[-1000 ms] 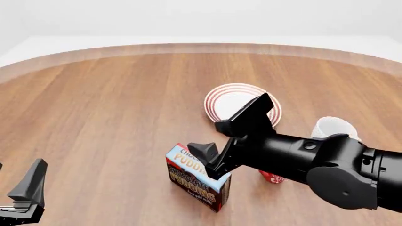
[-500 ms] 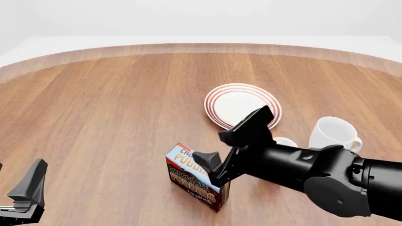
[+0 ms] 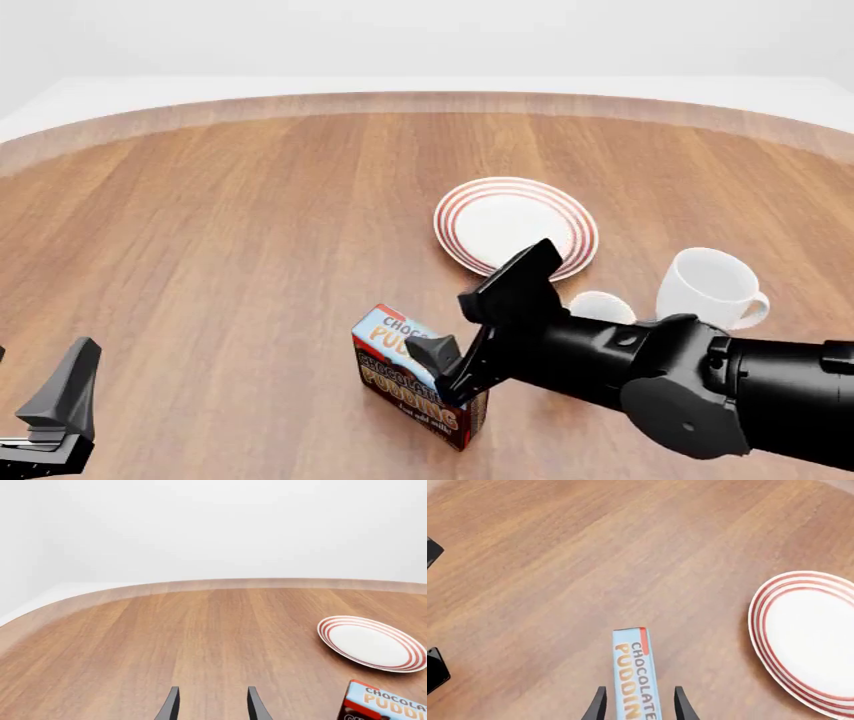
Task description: Put the chocolate pudding to the right of the plate.
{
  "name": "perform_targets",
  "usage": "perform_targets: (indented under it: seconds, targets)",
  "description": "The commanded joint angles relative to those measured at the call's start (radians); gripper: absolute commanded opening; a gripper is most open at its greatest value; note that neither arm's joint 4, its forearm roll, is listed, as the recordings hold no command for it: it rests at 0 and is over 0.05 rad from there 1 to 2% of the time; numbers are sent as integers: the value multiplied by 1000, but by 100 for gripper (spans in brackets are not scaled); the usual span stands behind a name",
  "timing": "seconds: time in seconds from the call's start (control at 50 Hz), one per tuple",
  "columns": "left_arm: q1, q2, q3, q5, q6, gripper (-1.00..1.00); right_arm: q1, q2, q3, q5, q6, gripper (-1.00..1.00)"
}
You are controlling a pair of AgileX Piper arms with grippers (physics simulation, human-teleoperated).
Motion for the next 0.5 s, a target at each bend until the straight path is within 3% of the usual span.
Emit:
perform_targets:
  seconds: [0.02,0.5]
  targets:
    - [0,0,0,0,0,100,2,24,5,-11,1,100]
    - [0,0,0,0,0,100,17,75,57,-107,45,100]
